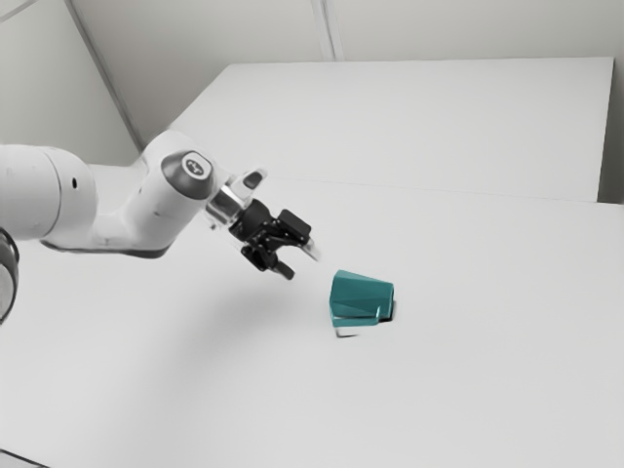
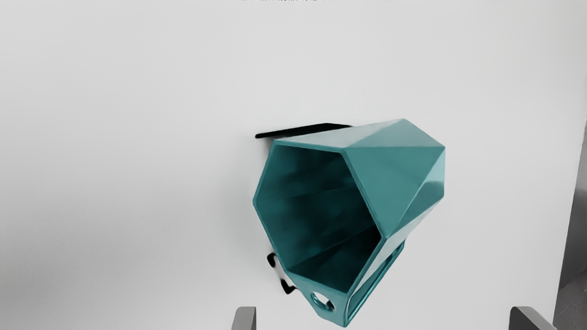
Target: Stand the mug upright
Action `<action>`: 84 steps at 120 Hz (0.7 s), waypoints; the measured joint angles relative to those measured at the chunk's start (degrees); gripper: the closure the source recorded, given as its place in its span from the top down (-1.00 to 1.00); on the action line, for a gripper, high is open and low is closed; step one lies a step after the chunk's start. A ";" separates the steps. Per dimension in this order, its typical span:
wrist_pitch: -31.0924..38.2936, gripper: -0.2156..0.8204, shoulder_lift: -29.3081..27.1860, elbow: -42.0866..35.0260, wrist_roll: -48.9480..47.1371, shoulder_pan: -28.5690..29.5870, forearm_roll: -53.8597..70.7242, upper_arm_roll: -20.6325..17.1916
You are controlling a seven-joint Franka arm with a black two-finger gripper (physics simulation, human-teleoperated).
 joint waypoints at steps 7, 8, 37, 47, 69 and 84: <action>1.32 0.58 1.71 -0.08 1.74 0.15 -3.31 -0.64; 1.50 0.58 1.86 -0.09 1.98 0.15 -3.68 -0.74; 4.39 0.58 3.99 -2.07 7.57 0.11 -12.16 -2.73; 4.78 0.58 4.63 -2.24 9.04 0.04 -14.62 -3.50; 5.16 0.58 5.35 -2.26 11.65 0.03 -19.16 -4.79; 5.17 0.57 6.06 -2.23 13.02 0.03 -21.89 -5.66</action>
